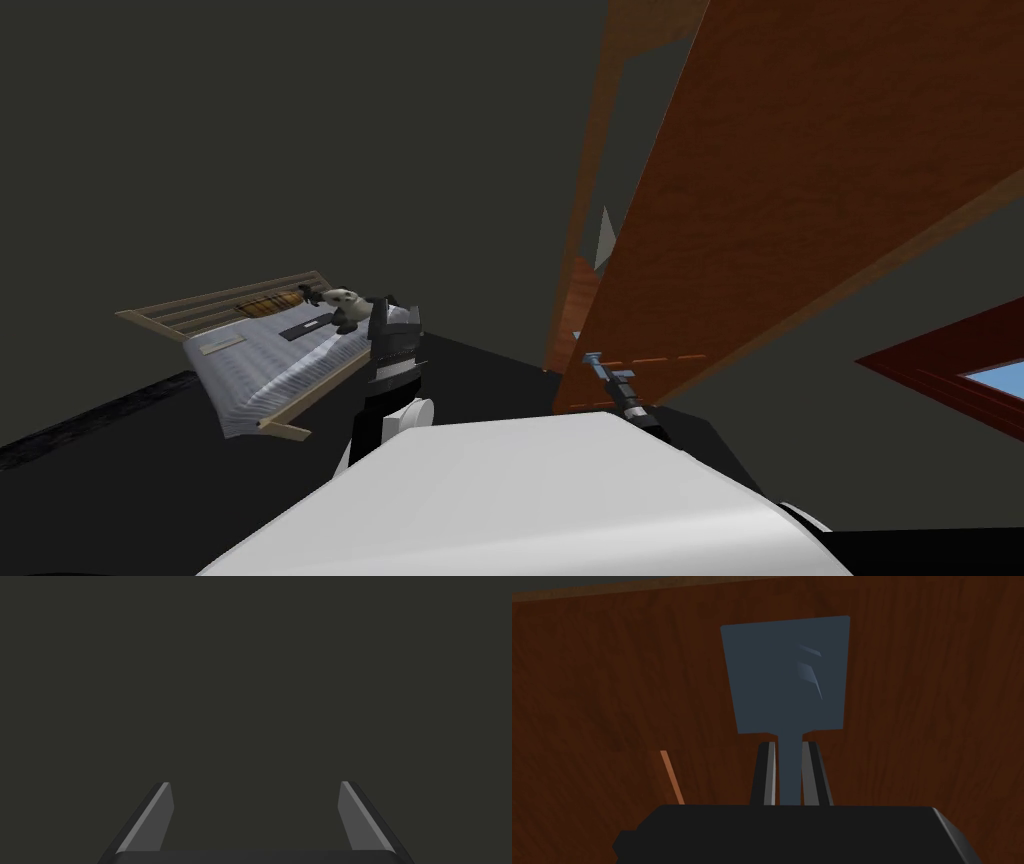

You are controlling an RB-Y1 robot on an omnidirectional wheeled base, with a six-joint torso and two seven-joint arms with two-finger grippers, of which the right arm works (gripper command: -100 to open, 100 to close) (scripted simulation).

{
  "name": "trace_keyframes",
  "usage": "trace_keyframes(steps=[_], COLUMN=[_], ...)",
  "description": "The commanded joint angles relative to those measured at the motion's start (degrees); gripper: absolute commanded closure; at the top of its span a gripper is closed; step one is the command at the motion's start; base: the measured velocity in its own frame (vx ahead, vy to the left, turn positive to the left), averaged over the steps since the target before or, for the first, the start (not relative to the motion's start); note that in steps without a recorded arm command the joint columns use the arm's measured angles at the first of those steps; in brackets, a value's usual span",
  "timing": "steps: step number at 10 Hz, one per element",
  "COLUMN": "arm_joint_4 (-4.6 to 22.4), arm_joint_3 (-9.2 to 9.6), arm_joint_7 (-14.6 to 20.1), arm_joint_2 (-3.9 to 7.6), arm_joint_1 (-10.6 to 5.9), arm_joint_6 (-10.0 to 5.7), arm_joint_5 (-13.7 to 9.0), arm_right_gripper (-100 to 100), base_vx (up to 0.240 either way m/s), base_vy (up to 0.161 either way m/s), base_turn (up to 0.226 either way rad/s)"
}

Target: Pull the door open

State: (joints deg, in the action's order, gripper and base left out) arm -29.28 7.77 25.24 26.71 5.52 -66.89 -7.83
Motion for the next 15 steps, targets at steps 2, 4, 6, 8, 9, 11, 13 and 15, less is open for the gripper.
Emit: trace_keyframes(steps=[2, 4, 6, 8, 9, 11, 13, 15], arm_joint_4=[-1.71, -2.15, -1.30, -0.53, -0.21, 0.41, 0.98, 0.44], arm_joint_3=[0.55, 0.49, 0.99, 1.40, 1.57, 1.90, 2.20, 1.33], arm_joint_7=[0.81, 0.73, 1.09, 1.39, 1.51, 1.75, 1.98, 1.45], arm_joint_2=[1.15, 1.15, 1.42, 1.80, 1.96, 2.26, 2.54, 1.50], arm_joint_1=[2.20, 2.23, 2.91, 3.60, 3.89, 4.45, 4.96, 3.76], arm_joint_6=[-1.09, -0.60, -2.34, -4.04, -4.76, -6.11, -7.37, -5.27], arm_joint_5=[0.02, 0.00, -0.04, -0.16, -0.21, -0.30, -0.39, 0.47], arm_right_gripper=[100, 100, 100, 100, 100, 100, 100, 100], base_vx=[-0.096, -0.130, -0.194, -0.236, -0.241, -0.198, -0.206, -0.135], base_vy=[-0.032, -0.045, -0.088, -0.077, -0.063, -0.085, -0.090, -0.036], base_turn=[0.085, 0.087, 0.224, 0.200, 0.164, 0.166, 0.195, 0.093])
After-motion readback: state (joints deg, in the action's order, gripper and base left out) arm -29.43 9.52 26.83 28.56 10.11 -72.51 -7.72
